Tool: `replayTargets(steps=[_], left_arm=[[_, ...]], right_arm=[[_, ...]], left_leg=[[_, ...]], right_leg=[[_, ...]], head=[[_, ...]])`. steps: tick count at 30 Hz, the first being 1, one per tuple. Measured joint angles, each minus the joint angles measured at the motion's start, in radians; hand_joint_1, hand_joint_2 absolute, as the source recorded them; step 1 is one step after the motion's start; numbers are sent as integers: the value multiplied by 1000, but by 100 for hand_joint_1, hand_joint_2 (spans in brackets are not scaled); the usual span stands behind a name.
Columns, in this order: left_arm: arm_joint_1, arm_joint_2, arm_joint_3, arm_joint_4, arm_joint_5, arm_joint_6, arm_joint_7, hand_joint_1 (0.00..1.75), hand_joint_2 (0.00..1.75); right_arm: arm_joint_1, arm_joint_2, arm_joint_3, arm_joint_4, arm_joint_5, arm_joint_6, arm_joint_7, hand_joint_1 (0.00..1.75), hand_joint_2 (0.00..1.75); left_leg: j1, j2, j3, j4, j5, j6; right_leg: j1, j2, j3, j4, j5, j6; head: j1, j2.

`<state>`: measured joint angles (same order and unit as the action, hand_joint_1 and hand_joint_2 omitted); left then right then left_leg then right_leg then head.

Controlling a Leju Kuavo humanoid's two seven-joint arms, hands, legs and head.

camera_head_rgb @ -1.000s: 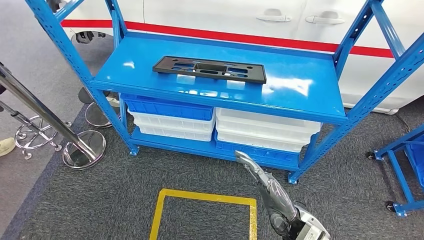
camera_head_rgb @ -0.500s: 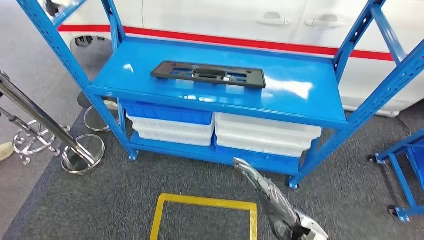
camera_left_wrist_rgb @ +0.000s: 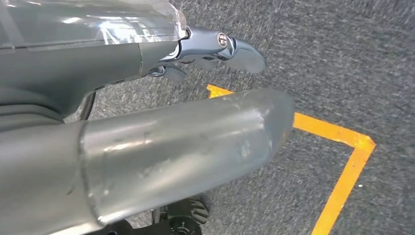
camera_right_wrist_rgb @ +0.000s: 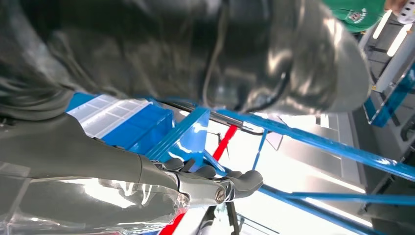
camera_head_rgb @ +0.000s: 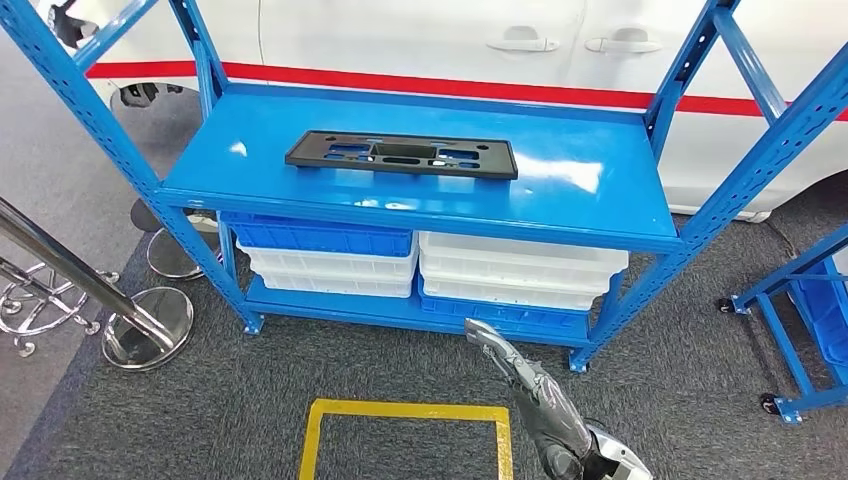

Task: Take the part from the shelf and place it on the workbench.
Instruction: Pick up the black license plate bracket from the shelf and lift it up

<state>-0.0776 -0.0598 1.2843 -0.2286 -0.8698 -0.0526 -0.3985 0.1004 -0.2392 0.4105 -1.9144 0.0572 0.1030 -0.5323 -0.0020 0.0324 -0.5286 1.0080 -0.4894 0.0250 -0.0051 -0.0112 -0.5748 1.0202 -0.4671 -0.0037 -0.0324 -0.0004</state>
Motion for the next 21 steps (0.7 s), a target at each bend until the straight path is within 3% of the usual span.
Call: replayTargets(steps=[4, 5, 7, 8, 9, 10, 11, 13, 14, 19, 21], left_arm=[[-1, 1, 0, 0, 0, 0, 0, 0, 0], [-1, 2, 0, 0, 0, -1, 0, 0, 0], [1, 3, 0, 1, -1, -1, 0, 0, 0], [3, 3, 0, 1, -1, -1, -1, 0, 0], [4, 3, 0, 1, -1, -1, -1, 0, 0], [5, 3, 0, 1, -1, -1, -2, 0, 0], [6, 3, 0, 1, -1, -1, -2, 0, 0], [6, 4, 0, 1, -1, -1, -4, 0, 0], [5, 4, 0, 1, -1, -1, -5, 0, 0], [5, 4, 0, 1, -1, -1, -9, 0, 0], [4, 4, 0, 1, -2, -1, -10, 0, 0]], right_arm=[[2, 0, 0, -1, 1, 0, -1, 0, 0], [2, 0, 0, -1, 1, 0, -2, 0, 0], [3, 0, 0, -1, 2, 0, -3, 0, 0], [4, 0, 0, -1, 2, 0, -3, 0, 0], [6, 0, 0, -1, 2, 0, -3, 0, 0], [7, 0, 0, -1, 2, 0, -3, 0, 0], [8, 0, 0, -1, 2, 0, -3, 0, 0], [9, 0, 0, -1, 2, 0, -3, 0, 0], [9, 0, 0, -1, 2, 0, -4, 0, 0], [11, 1, 0, -2, 2, 0, -5, 0, 0], [11, 1, 0, -4, 2, 0, -5, 0, 0]], left_leg=[[2, -4, -2, 17, -20, -22], [4, -11, -18, 55, -42, -28], [10, -22, -82, 180, -99, -35], [12, -23, -118, 241, -118, -38], [13, -23, -141, 274, -117, -41], [15, -23, -147, 269, -97, -42], [16, -23, -131, 224, -59, -41], [16, -26, -78, 95, 14, -37], [15, -28, -57, 47, 31, -33], [14, -31, -38, 8, 27, -5], [16, -29, -30, 0, 27, 7]], right_leg=[[-7, 6, 10, -18, 0, -12], [-10, 6, 15, -23, 0, -17], [-9, 8, 20, -24, -4, -24], [-9, 10, 21, -23, -6, -25], [-9, 13, 24, -23, -9, -25], [-9, 17, 28, -22, -12, -24], [-9, 20, 34, -21, -17, -22], [-8, 24, 46, -19, -28, -15], [-7, 25, 47, -17, -32, -10], [-7, 24, 42, -1, -49, 15], [-9, 20, 2, 84, -94, 23]], head=[[0, 0], [0, 0], [0, 0], [0, 0], [0, 0], [0, 0], [0, 0], [0, 0], [0, 0], [0, 0], [0, 0]])
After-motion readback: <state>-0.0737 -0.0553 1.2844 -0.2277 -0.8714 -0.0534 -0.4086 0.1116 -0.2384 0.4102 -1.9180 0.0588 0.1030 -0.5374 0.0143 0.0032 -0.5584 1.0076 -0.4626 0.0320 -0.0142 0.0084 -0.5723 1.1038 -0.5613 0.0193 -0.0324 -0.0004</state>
